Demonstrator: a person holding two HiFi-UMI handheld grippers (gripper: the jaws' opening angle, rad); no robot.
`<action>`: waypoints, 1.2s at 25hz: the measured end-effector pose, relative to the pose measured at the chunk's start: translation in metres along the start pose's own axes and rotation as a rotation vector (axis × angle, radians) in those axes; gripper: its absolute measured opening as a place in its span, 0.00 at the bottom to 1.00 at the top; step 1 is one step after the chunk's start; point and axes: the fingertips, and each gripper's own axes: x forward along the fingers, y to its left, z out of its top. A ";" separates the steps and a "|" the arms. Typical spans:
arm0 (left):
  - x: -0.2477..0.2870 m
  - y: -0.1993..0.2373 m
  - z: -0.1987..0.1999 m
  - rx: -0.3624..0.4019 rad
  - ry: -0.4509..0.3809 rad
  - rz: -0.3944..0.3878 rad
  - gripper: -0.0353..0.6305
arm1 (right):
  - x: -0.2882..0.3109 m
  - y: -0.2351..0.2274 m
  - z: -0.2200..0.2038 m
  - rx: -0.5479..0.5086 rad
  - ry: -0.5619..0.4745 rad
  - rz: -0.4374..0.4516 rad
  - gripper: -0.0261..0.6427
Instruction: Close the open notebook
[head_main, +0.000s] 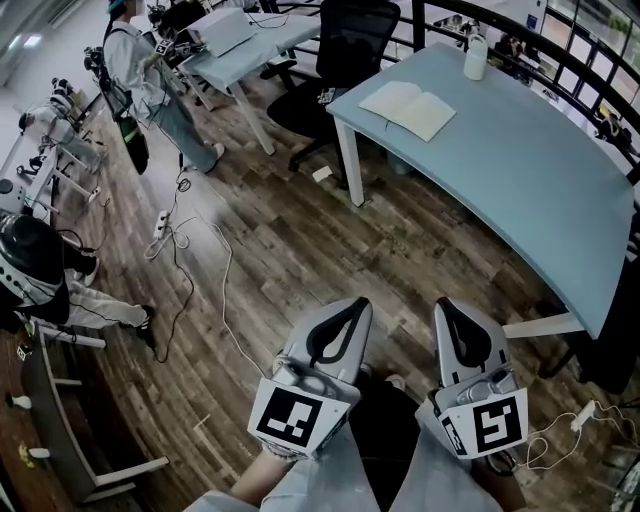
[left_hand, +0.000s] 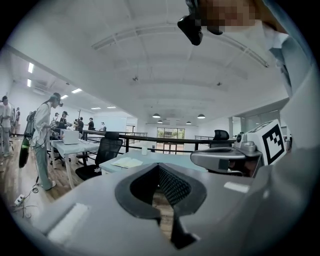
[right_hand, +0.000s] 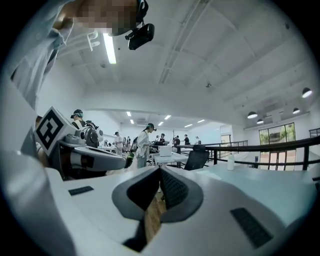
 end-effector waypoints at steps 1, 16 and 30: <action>-0.002 0.001 0.000 -0.002 0.000 0.017 0.06 | -0.001 0.000 -0.003 -0.003 0.013 0.011 0.04; -0.002 0.032 0.009 -0.024 -0.103 0.046 0.06 | 0.019 -0.009 -0.017 -0.010 0.029 0.024 0.04; 0.037 0.143 0.035 0.015 -0.107 0.016 0.06 | 0.140 0.006 0.007 -0.024 0.003 0.003 0.04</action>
